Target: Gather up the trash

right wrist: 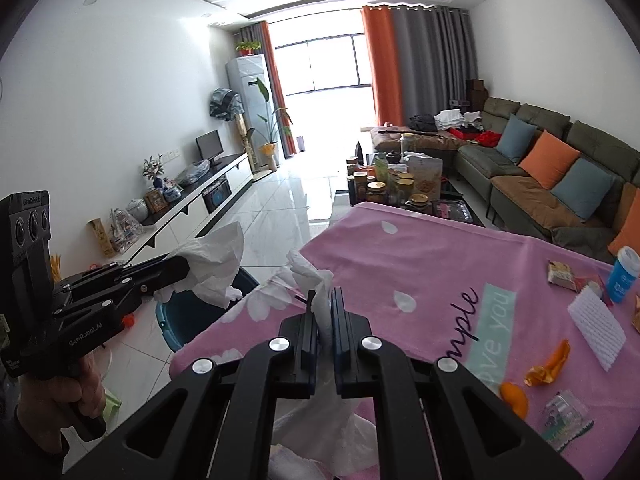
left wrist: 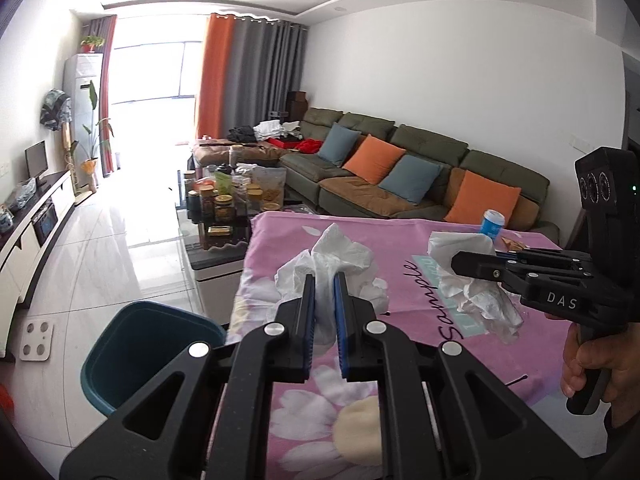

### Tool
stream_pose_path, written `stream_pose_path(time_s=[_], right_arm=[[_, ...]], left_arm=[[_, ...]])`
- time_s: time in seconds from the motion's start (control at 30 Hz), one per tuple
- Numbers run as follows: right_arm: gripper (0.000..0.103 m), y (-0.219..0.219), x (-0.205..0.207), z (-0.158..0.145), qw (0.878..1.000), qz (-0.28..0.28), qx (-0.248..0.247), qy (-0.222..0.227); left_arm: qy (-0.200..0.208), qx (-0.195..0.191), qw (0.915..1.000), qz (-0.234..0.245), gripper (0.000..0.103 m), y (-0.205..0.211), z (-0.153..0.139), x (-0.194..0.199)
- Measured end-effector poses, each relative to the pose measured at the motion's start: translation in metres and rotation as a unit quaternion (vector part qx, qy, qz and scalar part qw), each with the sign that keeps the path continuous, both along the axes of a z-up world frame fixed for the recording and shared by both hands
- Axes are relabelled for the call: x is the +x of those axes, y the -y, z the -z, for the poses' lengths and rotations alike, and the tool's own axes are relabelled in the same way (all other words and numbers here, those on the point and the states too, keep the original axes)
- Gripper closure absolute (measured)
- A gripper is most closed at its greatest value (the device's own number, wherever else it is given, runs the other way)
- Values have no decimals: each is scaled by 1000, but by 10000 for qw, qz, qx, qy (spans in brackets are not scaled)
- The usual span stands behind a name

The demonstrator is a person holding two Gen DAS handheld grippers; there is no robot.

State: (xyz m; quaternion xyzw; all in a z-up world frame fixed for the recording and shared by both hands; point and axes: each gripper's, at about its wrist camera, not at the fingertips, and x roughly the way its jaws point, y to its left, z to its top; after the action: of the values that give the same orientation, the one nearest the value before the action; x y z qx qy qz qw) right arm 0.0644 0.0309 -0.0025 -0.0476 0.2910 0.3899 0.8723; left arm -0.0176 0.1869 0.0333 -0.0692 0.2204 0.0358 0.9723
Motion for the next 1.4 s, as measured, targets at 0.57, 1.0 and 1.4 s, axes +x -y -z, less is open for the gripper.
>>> stream_pose_path(time_s=[0.57,1.0,1.4], right_arm=[[98,-126,6,-17,9917,-1257,-249,48],[98,-204,13,-6,9795,-1948,-444,-247],[98,-249,31,31,9644,-2365,-553,-1045]], left_arm=[[-54,80,9903,-1387,93,-126,-10,-67],[-370,-38,9805,-1929,93,-198,0,-96],[-906,-361,9743,-2032,93,-224,49,-58]])
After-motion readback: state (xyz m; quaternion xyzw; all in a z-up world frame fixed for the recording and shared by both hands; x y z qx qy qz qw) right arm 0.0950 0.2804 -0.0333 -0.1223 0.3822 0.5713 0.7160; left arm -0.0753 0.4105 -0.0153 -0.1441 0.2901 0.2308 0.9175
